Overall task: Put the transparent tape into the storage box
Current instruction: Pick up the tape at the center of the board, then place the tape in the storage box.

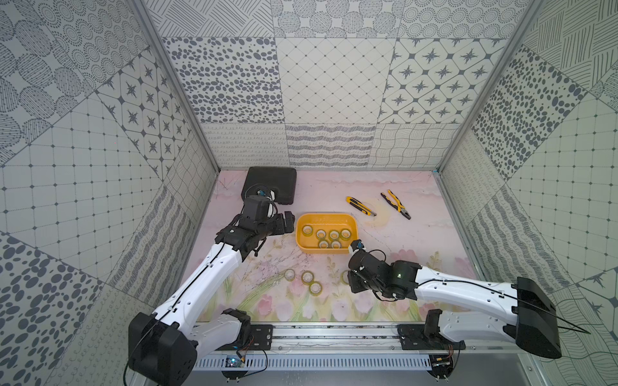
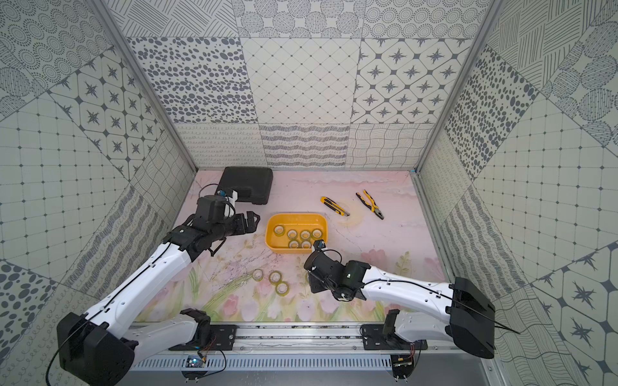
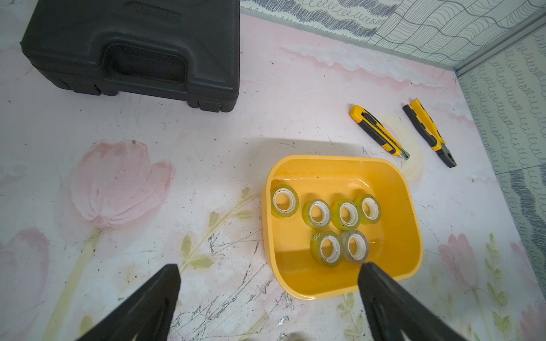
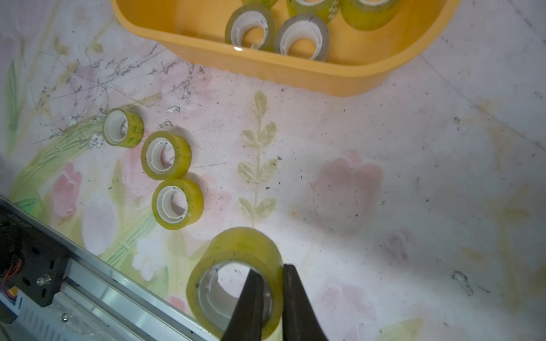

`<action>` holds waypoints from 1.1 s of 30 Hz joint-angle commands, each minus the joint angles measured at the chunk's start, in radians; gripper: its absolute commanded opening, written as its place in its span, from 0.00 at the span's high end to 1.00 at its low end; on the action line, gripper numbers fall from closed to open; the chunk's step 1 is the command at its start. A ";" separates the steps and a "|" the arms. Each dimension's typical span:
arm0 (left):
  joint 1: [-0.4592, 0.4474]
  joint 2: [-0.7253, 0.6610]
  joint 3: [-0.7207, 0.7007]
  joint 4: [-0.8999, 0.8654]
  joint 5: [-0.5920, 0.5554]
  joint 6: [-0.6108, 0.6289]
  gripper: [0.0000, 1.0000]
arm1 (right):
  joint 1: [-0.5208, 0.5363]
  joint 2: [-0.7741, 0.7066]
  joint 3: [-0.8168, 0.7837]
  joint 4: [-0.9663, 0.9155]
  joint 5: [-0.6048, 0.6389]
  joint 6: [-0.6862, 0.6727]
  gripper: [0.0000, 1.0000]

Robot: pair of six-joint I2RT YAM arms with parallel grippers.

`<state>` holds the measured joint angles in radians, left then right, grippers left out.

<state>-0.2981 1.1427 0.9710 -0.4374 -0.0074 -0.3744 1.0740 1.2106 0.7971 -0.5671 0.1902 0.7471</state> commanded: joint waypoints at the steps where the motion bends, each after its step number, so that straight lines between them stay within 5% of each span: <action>1: -0.003 -0.019 -0.003 0.014 0.004 0.005 0.01 | -0.057 0.018 0.073 0.008 -0.057 -0.084 0.99; 16: -0.002 -0.027 -0.004 0.026 0.043 -0.009 0.01 | -0.326 0.331 0.348 0.003 -0.185 -0.269 0.99; 33: -0.003 -0.023 0.002 0.028 0.074 -0.027 0.01 | -0.400 0.768 0.687 0.033 -0.162 -0.281 0.98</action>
<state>-0.2981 1.1294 0.9710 -0.4305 0.0433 -0.3901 0.6796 1.9430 1.4338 -0.5697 0.0273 0.4622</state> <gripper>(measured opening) 0.992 0.134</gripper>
